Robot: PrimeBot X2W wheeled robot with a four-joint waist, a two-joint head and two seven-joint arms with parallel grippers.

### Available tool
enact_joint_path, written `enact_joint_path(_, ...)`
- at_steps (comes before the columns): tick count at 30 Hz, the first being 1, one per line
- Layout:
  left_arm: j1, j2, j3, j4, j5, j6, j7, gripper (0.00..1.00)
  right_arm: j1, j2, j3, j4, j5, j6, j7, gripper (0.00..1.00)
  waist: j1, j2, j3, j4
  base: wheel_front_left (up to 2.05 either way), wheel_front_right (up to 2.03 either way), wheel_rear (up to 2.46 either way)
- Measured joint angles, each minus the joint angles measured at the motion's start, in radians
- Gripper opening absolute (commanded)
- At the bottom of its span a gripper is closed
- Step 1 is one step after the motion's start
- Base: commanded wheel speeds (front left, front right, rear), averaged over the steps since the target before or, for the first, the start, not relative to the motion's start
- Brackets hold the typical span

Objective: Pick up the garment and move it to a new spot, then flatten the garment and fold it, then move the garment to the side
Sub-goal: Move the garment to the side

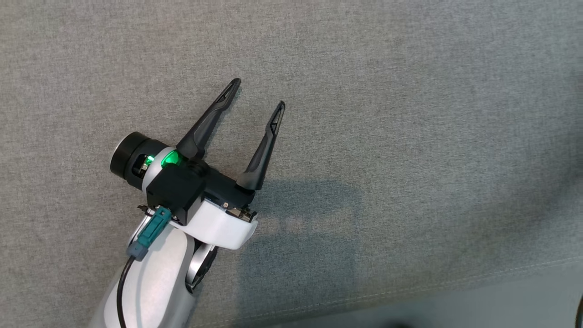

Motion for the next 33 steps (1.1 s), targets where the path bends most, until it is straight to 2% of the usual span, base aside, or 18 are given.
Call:
enact_joint_path(5,0.0,-0.002,0.001,0.021,-0.007,0.007,0.0,1.0,-0.003,0.04,0.07,-0.056,0.012,0.0,0.0,1.0,0.0,0.0,-0.023,-0.006,0.0,0.0,0.0)
enact_joint_path(9,0.002,-0.006,0.004,0.046,-0.026,0.022,0.0,1.0,0.018,0.068,0.198,-0.117,0.082,0.0,-0.001,1.0,0.0,0.0,-0.057,-0.005,0.0,0.0,0.0)
enact_joint_path(15,0.028,-0.022,0.024,0.083,-0.05,0.048,0.0,1.0,0.163,0.078,0.405,-0.188,0.232,0.0,-0.001,1.0,0.0,0.0,-0.13,0.012,0.0,0.0,0.0)
enact_joint_path(23,0.073,-0.034,0.051,0.103,-0.071,0.074,-0.001,1.0,0.337,0.049,0.679,-0.287,0.394,0.001,-0.001,1.0,0.0,0.0,-0.257,0.06,0.0,0.0,0.0)
enact_joint_path(27,0.112,-0.041,0.061,0.112,-0.094,0.092,-0.001,1.0,0.421,0.033,0.775,-0.332,0.441,0.001,-0.001,1.0,0.0,0.0,-0.326,0.089,0.0,0.0,0.0)
enact_joint_path(33,0.178,-0.057,0.087,0.121,-0.104,0.115,-0.002,1.0,0.556,0.016,0.852,-0.415,0.472,0.001,-0.001,1.0,0.0,0.0,-0.433,0.135,0.0,0.0,0.0)
